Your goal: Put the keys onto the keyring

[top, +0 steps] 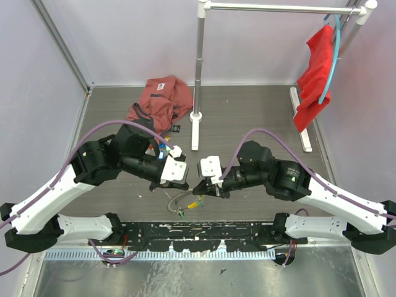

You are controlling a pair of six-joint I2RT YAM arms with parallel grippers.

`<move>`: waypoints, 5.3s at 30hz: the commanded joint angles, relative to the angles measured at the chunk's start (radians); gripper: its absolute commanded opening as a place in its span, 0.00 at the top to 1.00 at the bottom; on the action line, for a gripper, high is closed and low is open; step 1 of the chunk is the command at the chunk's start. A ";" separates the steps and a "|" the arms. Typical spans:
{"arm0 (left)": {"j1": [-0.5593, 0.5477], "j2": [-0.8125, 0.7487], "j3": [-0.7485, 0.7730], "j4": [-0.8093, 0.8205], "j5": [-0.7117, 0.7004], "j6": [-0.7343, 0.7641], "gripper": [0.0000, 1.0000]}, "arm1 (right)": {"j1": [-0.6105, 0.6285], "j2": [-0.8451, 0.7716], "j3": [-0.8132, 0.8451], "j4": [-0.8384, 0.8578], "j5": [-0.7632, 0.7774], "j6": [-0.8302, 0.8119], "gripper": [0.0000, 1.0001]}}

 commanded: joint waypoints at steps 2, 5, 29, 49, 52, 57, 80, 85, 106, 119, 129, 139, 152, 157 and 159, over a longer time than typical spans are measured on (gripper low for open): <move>-0.005 -0.033 0.020 0.029 0.010 -0.024 1.00 | -0.003 -0.035 0.052 0.005 0.149 -0.018 0.99; -0.005 -0.037 0.013 0.033 0.010 -0.034 0.99 | -0.003 -0.049 0.057 0.006 0.194 -0.037 0.99; -0.005 -0.126 -0.071 0.202 -0.070 -0.177 0.54 | -0.003 -0.103 0.092 -0.046 0.322 -0.176 0.97; -0.006 -0.051 -0.114 0.473 0.019 -0.208 0.61 | -0.003 -0.115 0.114 -0.084 0.115 -0.254 0.97; -0.005 -0.030 -0.104 0.447 0.031 -0.195 0.63 | -0.004 -0.114 0.114 -0.082 0.109 -0.252 0.97; -0.007 -0.016 -0.100 0.426 0.031 -0.184 0.65 | -0.003 -0.112 0.114 -0.080 0.107 -0.252 0.97; -0.006 -0.004 -0.101 0.396 -0.007 -0.165 0.89 | -0.003 -0.116 0.105 -0.056 0.100 -0.242 0.96; -0.007 -0.003 -0.092 0.384 -0.009 -0.165 1.00 | -0.003 -0.118 0.104 -0.054 0.101 -0.240 0.93; -0.005 0.002 -0.073 0.363 -0.048 -0.165 1.00 | -0.003 -0.182 0.047 -0.034 0.237 -0.167 0.64; -0.005 -0.069 -0.158 0.524 -0.049 -0.262 1.00 | -0.003 -0.245 -0.071 0.175 0.204 -0.010 0.64; -0.007 -0.101 -0.204 0.602 -0.047 -0.314 1.00 | -0.003 -0.243 -0.104 0.236 0.182 0.034 0.65; -0.006 -0.096 -0.195 0.597 -0.042 -0.308 1.00 | -0.003 -0.213 -0.102 0.253 0.176 0.035 0.87; -0.005 -0.116 -0.218 0.582 -0.056 -0.314 0.68 | -0.003 -0.142 0.083 -0.083 0.224 -0.029 0.99; -0.006 -0.114 -0.254 0.594 -0.082 -0.318 0.67 | -0.003 -0.041 0.251 -0.327 0.243 0.004 0.99; -0.005 -0.116 -0.276 0.619 -0.095 -0.328 0.66 | -0.003 0.000 0.309 -0.409 0.250 0.024 0.99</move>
